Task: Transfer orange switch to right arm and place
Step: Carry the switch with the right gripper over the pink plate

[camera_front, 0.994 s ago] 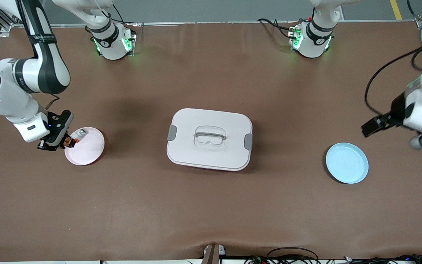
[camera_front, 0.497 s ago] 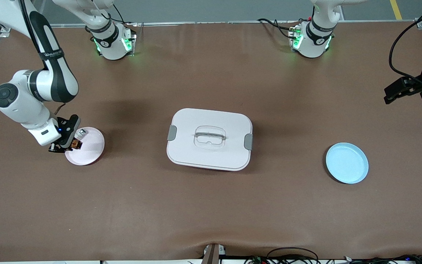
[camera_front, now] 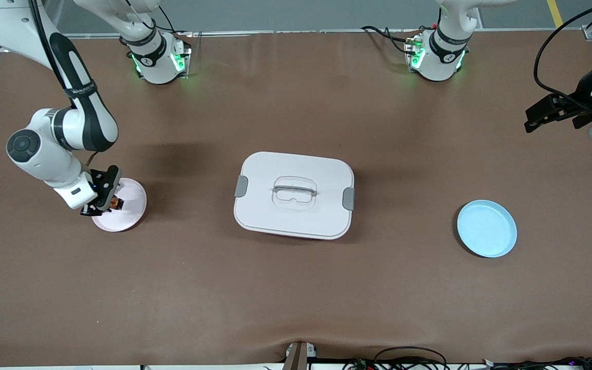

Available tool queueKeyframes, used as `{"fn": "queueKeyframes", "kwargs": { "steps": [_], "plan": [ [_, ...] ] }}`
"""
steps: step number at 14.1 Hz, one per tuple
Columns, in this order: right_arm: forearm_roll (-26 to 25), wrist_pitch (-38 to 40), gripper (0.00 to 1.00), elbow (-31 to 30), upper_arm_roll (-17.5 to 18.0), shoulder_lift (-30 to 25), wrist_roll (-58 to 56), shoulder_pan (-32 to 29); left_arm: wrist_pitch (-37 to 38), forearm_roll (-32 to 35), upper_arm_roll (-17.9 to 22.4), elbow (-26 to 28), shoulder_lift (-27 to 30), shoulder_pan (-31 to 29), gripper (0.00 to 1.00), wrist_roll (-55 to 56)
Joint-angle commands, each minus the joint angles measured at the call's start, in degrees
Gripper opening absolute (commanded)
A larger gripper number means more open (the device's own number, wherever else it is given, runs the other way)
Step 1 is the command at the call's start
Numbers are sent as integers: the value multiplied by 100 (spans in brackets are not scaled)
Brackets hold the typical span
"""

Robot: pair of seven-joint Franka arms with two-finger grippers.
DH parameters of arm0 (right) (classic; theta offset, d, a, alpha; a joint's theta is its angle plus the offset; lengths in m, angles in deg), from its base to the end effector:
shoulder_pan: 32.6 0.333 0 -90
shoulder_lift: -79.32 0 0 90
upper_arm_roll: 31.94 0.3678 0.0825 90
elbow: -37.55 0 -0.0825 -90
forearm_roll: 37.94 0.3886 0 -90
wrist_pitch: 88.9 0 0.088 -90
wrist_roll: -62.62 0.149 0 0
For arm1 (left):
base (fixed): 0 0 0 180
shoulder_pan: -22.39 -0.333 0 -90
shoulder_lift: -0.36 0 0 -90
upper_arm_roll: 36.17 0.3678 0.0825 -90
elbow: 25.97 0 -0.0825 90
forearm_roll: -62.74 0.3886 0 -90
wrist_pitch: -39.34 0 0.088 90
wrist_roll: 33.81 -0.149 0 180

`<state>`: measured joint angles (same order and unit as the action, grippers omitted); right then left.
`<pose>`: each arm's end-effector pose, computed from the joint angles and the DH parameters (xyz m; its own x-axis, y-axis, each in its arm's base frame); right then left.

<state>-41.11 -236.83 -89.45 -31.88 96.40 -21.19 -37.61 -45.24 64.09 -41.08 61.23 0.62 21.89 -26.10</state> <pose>0.5773 -0.0503 0.2513 0.1488 0.9885 -0.0248 0.9867 -0.1468 0.0695 0.5449 -0.0384 0.6518 0.9975 0.0598 -0.0376 0.0587 -0.9978 -0.0292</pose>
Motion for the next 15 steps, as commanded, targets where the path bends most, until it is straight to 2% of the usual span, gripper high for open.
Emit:
{"fn": "queueKeyframes", "kwargs": {
  "steps": [1, 7, 12, 13, 15],
  "plan": [
    [-88, -253, 0, -89, 56, 154, -65, -70, -14, -91, 113, 104, 150, 76, 100, -94],
    [-79, -561, 0, -115, 65, 515, -74, -26, -269, -73, 96, 165, 142, 68, 100, -59],
    [-79, -570, 1, -124, 65, 551, -74, -52, -454, -73, 104, 174, 133, 68, 100, -15],
    [-79, -579, 9, -124, 65, 568, -65, -52, -454, -73, 104, 157, 115, 50, 100, -24],
    [-79, -570, 32, -124, 65, 577, -65, -44, -454, -65, 96, 148, 80, 41, 100, -24]
  ]
}}
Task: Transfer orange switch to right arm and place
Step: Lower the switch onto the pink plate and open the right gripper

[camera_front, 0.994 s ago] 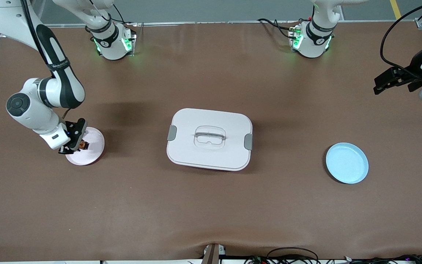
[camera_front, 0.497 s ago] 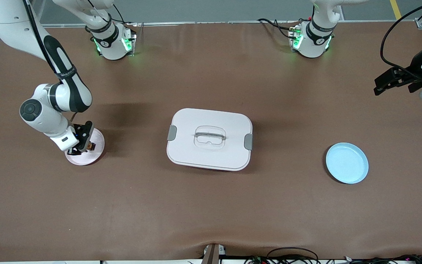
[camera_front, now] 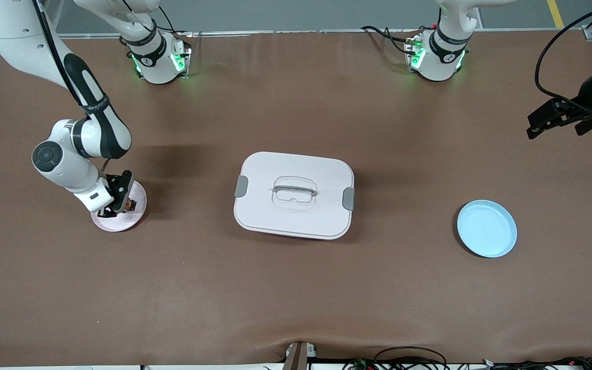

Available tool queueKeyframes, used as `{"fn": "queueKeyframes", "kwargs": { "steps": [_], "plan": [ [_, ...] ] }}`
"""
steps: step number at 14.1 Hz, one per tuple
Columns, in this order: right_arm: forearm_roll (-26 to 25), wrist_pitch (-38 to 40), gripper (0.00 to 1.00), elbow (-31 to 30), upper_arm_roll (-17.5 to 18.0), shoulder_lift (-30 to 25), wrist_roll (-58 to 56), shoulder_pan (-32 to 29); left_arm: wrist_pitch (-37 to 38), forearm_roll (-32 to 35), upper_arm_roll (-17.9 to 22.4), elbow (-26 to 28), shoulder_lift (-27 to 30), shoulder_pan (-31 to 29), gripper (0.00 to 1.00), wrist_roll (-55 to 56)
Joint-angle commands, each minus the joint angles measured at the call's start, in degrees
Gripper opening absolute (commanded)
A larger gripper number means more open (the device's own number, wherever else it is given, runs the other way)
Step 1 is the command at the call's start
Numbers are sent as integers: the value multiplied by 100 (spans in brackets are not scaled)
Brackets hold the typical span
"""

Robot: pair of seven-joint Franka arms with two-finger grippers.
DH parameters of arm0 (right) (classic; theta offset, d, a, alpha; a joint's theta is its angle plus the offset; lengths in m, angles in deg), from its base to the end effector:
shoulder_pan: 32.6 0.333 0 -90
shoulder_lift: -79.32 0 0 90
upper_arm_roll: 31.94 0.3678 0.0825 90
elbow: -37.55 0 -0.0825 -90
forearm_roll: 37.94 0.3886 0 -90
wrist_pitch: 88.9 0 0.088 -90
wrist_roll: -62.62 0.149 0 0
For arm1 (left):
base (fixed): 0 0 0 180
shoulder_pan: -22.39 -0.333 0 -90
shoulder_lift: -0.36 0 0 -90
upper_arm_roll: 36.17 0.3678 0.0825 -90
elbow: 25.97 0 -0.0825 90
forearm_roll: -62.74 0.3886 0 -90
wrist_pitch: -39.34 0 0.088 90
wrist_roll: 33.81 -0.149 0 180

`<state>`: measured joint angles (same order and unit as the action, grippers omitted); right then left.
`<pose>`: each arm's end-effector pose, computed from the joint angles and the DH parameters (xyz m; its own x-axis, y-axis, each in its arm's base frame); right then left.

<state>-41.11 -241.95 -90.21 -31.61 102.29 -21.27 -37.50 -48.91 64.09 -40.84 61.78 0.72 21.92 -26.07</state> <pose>0.5736 -0.0452 0.1955 0.1381 0.9902 -0.0204 0.9897 -0.1371 0.0423 0.5536 -0.0372 0.6538 0.9979 0.0624 0.0181 0.0628 -0.9978 -0.0218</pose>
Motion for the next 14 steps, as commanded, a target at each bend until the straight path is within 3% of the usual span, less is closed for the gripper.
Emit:
{"fn": "queueKeyframes", "kwargs": {
  "steps": [1, 3, 4, 5, 7, 11, 14],
  "plan": [
    [-79, -93, 35, -48, 38, -3, -5, -55, -87, -64, 63, 93, 70, 39, 100, -35],
    [-53, -172, 49, -48, 38, 5, 22, -64, -96, -64, 72, 93, 61, 30, 100, -35],
    [-44, -172, 61, -48, 38, 5, 22, -72, -105, -64, 63, 75, 44, 21, 100, -35],
    [-35, -172, 86, -48, 29, 5, 22, -72, -148, -64, 63, 66, 9, 30, 100, -35],
    [-35, -172, 100, -40, 29, -3, 22, -73, -193, -64, 63, 66, -18, 48, 100, -35],
    [-26, 38, 100, -48, 38, -117, 318, -55, -210, -55, 54, 66, -18, 65, 100, -35],
    [-26, 792, 100, -40, 38, -442, 2238, -37, -237, -55, 54, 75, -18, 74, 100, -35]
  ]
}}
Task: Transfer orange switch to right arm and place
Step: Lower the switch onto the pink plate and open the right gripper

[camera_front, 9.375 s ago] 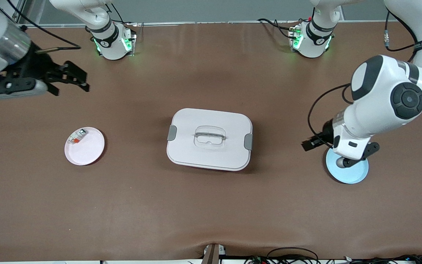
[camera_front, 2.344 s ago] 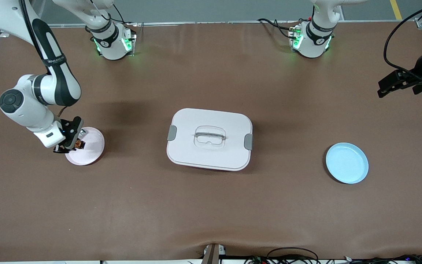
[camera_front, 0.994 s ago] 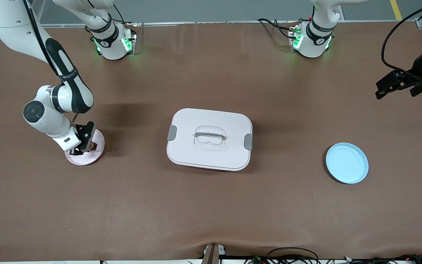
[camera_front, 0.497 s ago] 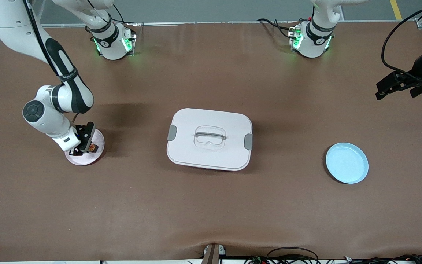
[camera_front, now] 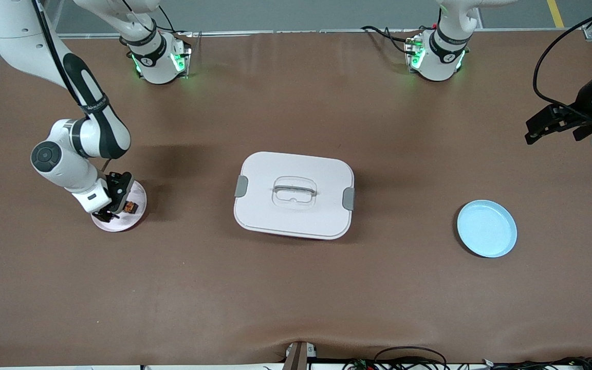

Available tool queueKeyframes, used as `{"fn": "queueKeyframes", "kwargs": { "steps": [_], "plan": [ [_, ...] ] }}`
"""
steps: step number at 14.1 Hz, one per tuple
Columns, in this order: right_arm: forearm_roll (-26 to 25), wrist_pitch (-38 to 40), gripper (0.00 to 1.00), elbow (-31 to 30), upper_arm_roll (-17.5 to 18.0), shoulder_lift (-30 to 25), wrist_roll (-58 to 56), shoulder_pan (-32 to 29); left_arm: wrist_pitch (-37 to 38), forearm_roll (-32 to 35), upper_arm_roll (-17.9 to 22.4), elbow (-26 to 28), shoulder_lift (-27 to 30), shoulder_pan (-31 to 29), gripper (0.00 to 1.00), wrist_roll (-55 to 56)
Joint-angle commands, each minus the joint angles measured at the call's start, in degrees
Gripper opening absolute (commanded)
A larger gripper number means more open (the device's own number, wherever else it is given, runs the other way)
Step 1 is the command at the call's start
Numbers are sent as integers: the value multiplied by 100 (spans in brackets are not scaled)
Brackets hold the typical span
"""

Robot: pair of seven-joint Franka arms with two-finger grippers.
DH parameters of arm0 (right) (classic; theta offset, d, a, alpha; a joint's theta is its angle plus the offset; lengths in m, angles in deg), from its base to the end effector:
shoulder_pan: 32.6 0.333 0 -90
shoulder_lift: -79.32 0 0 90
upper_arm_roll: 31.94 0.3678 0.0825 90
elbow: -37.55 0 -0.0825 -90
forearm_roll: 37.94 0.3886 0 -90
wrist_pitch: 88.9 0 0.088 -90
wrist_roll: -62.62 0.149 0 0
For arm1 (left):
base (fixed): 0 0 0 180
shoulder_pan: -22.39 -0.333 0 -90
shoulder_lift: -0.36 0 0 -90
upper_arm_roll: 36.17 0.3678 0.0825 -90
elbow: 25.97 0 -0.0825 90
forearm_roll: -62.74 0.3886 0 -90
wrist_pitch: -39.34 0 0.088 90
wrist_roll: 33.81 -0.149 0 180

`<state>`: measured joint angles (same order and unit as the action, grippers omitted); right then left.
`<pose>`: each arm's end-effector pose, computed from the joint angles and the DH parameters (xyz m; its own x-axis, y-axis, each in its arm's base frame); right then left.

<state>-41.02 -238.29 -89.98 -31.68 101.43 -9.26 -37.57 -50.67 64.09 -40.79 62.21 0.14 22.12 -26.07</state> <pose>0.5679 -0.0468 0.1997 0.3451 0.9382 -0.0257 0.9385 -0.3452 0.0033 0.5609 -0.0390 0.6474 0.9978 0.0591 0.0310 0.0598 -0.9980 -0.0192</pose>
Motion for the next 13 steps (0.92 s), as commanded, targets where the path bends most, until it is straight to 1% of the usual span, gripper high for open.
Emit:
{"fn": "queueKeyframes", "kwargs": {
  "steps": [1, 4, 9, 11, 13],
  "plan": [
    [-35, 593, 100, -62, 45, -435, 1654, -22, -60, -64, 49, 32, 40, 54, 100, -35],
    [-35, 963, 100, -53, 53, -620, 3456, -30, -60, -64, 40, 41, 40, 54, 100, -62],
    [0, 1000, 100, 26, 71, -778, 5954, -30, -43, -64, 23, 50, 48, 54, 100, -97],
    [0, 1052, 100, 131, 80, -875, 6509, 4, -43, -64, 23, 50, 40, 63, 100, -88],
    [0, 1429, 100, 367, 97, -963, 6731, 5, -43, -73, 14, 41, 40, 54, 100, -88]
  ]
}}
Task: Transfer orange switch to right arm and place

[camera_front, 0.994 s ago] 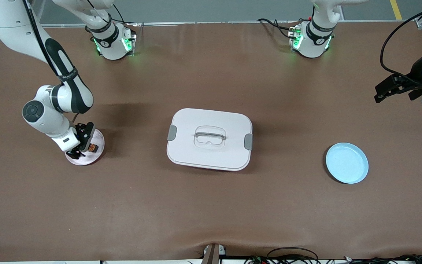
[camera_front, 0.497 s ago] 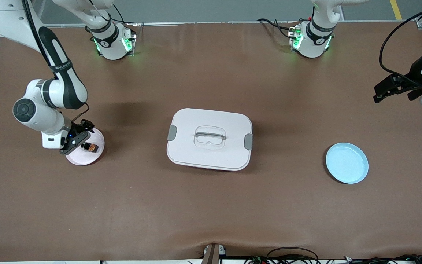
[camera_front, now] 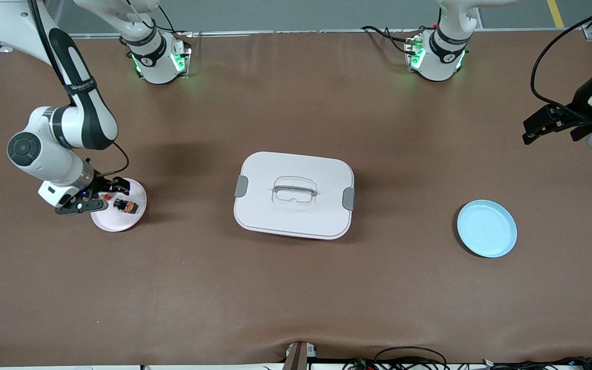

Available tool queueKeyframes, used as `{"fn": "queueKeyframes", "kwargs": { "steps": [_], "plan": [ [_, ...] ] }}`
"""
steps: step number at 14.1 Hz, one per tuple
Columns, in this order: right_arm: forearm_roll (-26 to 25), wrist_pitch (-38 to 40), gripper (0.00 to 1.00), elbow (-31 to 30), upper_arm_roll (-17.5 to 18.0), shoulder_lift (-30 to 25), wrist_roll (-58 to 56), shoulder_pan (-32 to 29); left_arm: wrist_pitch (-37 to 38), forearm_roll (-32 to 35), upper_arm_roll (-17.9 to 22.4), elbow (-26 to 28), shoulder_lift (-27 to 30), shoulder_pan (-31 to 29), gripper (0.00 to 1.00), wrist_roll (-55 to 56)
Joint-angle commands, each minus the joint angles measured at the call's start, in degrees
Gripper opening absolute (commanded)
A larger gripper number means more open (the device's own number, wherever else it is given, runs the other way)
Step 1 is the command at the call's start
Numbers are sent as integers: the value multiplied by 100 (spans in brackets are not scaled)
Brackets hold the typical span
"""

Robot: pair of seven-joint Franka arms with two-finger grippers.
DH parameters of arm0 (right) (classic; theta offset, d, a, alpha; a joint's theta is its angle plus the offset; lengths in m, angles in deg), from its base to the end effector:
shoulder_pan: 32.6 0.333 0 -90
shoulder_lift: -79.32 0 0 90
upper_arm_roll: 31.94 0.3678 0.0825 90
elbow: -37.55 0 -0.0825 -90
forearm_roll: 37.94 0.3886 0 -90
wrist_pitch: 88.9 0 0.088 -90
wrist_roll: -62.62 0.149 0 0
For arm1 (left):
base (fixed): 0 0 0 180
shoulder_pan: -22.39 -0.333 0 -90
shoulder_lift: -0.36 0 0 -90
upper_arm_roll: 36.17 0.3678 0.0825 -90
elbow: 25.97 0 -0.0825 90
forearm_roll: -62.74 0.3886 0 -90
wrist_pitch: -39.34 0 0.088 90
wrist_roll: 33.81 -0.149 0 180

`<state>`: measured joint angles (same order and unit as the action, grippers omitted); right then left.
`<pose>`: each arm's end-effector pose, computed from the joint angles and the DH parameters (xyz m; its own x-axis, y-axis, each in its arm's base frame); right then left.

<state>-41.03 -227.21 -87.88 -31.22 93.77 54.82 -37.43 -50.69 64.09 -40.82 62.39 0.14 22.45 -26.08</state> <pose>0.5675 -0.0426 0.2733 0.9940 0.1041 -0.0320 0.1050 -0.9941 0.0275 0.5605 -0.0426 0.6459 0.9982 0.0527 0.0282 0.0532 -0.9984 -0.0196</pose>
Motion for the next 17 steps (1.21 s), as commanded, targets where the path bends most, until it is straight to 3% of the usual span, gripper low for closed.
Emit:
{"fn": "queueKeyframes", "kwargs": {
  "steps": [1, 6, 8, 12, 17],
  "plan": [
    [10, 340, 100, 280, 51, -214, 332, -18, -32, -73, 17, 32, 49, 29, 100, -88],
    [10, 409, 100, 571, 77, -758, 936, 139, 47, -90, 17, 32, 93, 21, 100, -131],
    [1, 934, 100, 720, 77, -1144, 1271, 402, 38, -90, 17, 41, 84, 29, 100, -140],
    [10, 2771, 100, 1975, 86, -1208, 1299, 614, 47, -82, -27, 41, 93, 21, 100, -140],
    [1, 2976, 100, 2451, 25, -1225, 1219, 536, 108, -82, -45, 32, 110, 21, 100, -149]
  ]
}}
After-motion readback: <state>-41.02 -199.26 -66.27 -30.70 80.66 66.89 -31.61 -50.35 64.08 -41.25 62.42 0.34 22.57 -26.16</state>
